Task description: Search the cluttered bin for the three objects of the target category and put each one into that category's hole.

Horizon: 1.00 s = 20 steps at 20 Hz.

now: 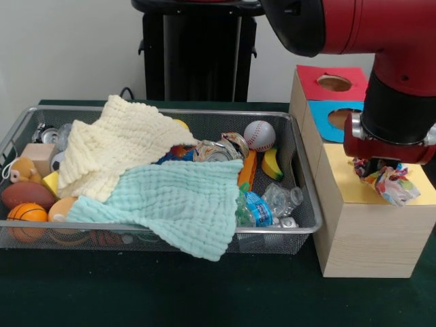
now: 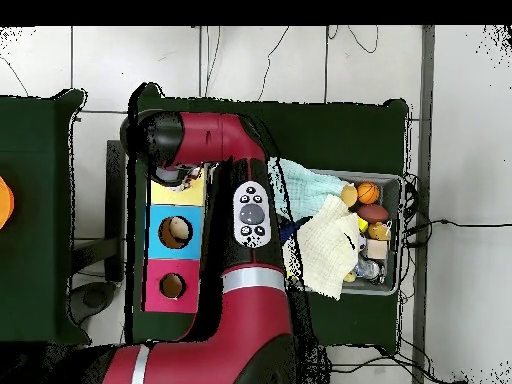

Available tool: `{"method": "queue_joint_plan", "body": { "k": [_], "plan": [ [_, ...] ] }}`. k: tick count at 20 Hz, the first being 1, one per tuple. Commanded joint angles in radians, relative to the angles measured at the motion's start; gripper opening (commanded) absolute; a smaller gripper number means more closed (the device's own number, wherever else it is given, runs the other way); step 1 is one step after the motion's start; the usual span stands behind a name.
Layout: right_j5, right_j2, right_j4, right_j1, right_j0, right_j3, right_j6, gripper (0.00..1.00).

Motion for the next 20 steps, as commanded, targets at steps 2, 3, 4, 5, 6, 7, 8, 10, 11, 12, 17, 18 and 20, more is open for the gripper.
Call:
{"method": "queue_joint_plan", "body": {
  "k": [2,3,4,5,6,7,8,10,11,12,17,18,20],
  "plan": [
    [-0.179,0.027,-0.084,0.236,-0.044,-0.088,0.036,0.0],
    [-0.199,0.025,-0.083,0.248,-0.045,-0.089,0.047,0.0],
    [-0.22,0.024,-0.083,0.261,-0.046,-0.09,0.057,0.0],
    [-0.239,0.021,-0.085,0.27,-0.045,-0.089,0.066,0.0],
    [-0.244,0.018,-0.086,0.271,-0.044,-0.086,0.072,0.0],
    [-0.249,0.018,-0.086,0.272,-0.044,-0.084,0.074,0.0],
    [-0.264,0.012,-0.09,0.271,-0.041,-0.076,0.083,0.0],
    [-0.281,0.013,-0.089,0.272,-0.041,-0.066,0.083,0.0],
    [-0.284,0.013,-0.09,0.272,-0.04,-0.066,0.083,0.0],
    [-0.287,0.013,-0.092,0.27,-0.04,-0.062,0.082,0.0],
    [-0.274,0.004,-0.1,0.249,-0.036,-0.045,0.078,0.0],
    [-0.265,-0.001,-0.102,0.244,-0.034,-0.043,0.079,0.0],
    [-0.256,-0.008,-0.107,0.234,-0.03,-0.041,0.08,0.0]
  ]
}}
